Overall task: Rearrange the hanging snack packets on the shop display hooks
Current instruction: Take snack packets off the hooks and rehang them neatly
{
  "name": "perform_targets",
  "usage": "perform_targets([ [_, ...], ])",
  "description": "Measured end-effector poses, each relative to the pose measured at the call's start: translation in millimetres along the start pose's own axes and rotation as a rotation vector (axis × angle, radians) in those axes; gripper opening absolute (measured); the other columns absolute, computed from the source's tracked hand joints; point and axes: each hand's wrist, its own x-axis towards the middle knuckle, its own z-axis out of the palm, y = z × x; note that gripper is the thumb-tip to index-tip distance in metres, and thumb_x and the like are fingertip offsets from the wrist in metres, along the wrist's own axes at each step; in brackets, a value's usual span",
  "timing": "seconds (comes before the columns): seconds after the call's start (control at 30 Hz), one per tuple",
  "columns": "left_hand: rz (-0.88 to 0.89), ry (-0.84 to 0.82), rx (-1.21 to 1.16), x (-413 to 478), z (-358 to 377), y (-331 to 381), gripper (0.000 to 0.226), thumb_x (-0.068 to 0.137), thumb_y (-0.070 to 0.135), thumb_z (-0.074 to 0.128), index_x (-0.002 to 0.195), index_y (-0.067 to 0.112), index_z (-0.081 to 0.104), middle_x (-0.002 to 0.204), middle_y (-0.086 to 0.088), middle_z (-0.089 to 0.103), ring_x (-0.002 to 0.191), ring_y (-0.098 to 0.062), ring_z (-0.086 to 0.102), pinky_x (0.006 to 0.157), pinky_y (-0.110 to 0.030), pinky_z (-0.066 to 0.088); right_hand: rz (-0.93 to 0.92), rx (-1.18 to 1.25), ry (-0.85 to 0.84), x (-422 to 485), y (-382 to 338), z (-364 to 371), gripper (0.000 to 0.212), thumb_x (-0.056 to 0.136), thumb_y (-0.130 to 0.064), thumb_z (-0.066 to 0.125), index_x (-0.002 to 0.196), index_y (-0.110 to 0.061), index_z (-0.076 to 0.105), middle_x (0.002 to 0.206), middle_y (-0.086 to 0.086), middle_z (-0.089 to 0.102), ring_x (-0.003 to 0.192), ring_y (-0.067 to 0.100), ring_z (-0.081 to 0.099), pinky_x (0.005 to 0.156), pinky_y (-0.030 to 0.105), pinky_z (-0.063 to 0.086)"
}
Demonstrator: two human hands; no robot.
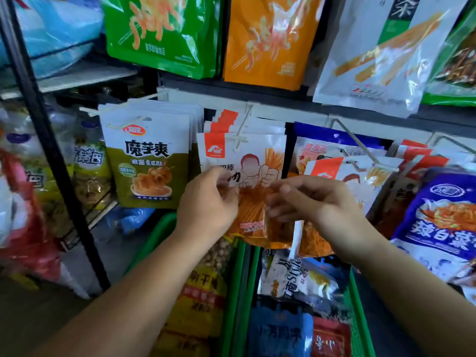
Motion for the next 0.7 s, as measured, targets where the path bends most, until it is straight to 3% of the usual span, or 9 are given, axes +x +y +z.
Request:
perform_targets([
  [0.1, 0.036, -0.183, -0.037, -12, 11, 13, 0.023, 0.092, 0.025, 0.071, 0.115, 0.02, 0.072, 0.109, 0.011, 0.072, 0.104, -0.008, 0.066, 0.092, -0.028, 0.054, 0.086, 0.092, 0.096, -22, 3, -34, 0.034, 0.096, -0.03, 0.065, 0.094, 0.001, 0.079, 0.084, 0.024, 0.079, 0.072, 0.042, 0.076, 0.07, 0.045, 0.063],
  [0.23, -0.014, -0.46, -0.151, -32, 35, 31, 0.039, 0.094, 0.028, 0.072, 0.132, 0.023, 0.064, 0.122, 0.013, 0.067, 0.106, 0.001, 0.065, 0.089, -0.015, 0.05, 0.057, -0.083, 0.578, -40, 39, -67, 0.03, 0.099, -0.035, 0.07, 0.087, -0.008, 0.074, 0.077, 0.014, 0.076, 0.071, 0.029, 0.072, 0.066, 0.037, 0.057],
  [0.33, -0.069, -0.55, -0.259, -37, 55, 44, 0.046, 0.097, 0.03, 0.069, 0.14, 0.025, 0.057, 0.131, 0.014, 0.063, 0.119, -0.003, 0.062, 0.092, -0.016, 0.047, 0.088, -0.193, 0.641, -45, 59, -75, 0.022, 0.096, -0.039, 0.073, 0.104, -0.018, 0.068, 0.089, -0.002, 0.074, 0.075, 0.005, 0.069, 0.071, 0.028, 0.054],
  [0.43, -0.12, -0.495, -0.301, -37, 70, 55, 0.038, 0.101, 0.028, 0.063, 0.138, 0.025, 0.059, 0.13, 0.013, 0.065, 0.114, -0.002, 0.064, 0.08, -0.007, 0.045, 0.135, -0.072, 0.575, -43, 63, -82, 0.039, 0.097, -0.039, 0.073, 0.128, -0.019, 0.061, 0.108, -0.01, 0.073, 0.089, -0.004, 0.071, 0.078, 0.02, 0.055],
  [0.5, -0.154, -0.455, -0.31, -36, 78, 61, 0.03, 0.104, 0.026, 0.059, 0.131, 0.018, 0.064, 0.121, 0.011, 0.068, 0.102, 0.0, 0.064, 0.085, -0.013, 0.048, 0.161, -0.006, 0.53, -41, 68, -88, 0.037, 0.097, -0.041, 0.072, 0.128, -0.02, 0.064, 0.107, -0.007, 0.076, 0.094, 0.001, 0.073, 0.079, 0.021, 0.058],
  [0.57, -0.192, -0.437, -0.331, -36, 84, 63, 0.024, 0.106, 0.025, 0.055, 0.122, 0.013, 0.068, 0.11, 0.004, 0.07, 0.096, -0.002, 0.063, 0.097, -0.029, 0.052, 0.18, 0.018, 0.495, -43, 71, -93, 0.029, 0.097, -0.041, 0.071, 0.117, -0.02, 0.071, 0.102, -0.004, 0.08, 0.099, 0.013, 0.076, 0.083, 0.031, 0.061],
  [0.63, -0.245, -0.416, -0.372, -37, 85, 64, 0.025, 0.106, 0.03, 0.053, 0.12, 0.015, 0.067, 0.114, -0.005, 0.071, 0.104, -0.011, 0.065, 0.107, -0.046, 0.05, 0.189, 0.035, 0.486, -45, 70, -98, 0.029, 0.095, -0.04, 0.073, 0.105, -0.013, 0.074, 0.097, 0.006, 0.081, 0.094, 0.026, 0.078, 0.081, 0.04, 0.063],
  [0.7, -0.292, -0.412, -0.396, -39, 83, 69, 0.031, 0.106, 0.036, 0.053, 0.132, 0.023, 0.063, 0.123, 0.004, 0.065, 0.118, -0.019, 0.063, 0.108, -0.05, 0.051, 0.198, 0.068, 0.464, -47, 64, -100, 0.035, 0.095, -0.041, 0.074, 0.099, -0.006, 0.076, 0.095, 0.018, 0.08, 0.08, 0.029, 0.078, 0.065, 0.036, 0.062],
])
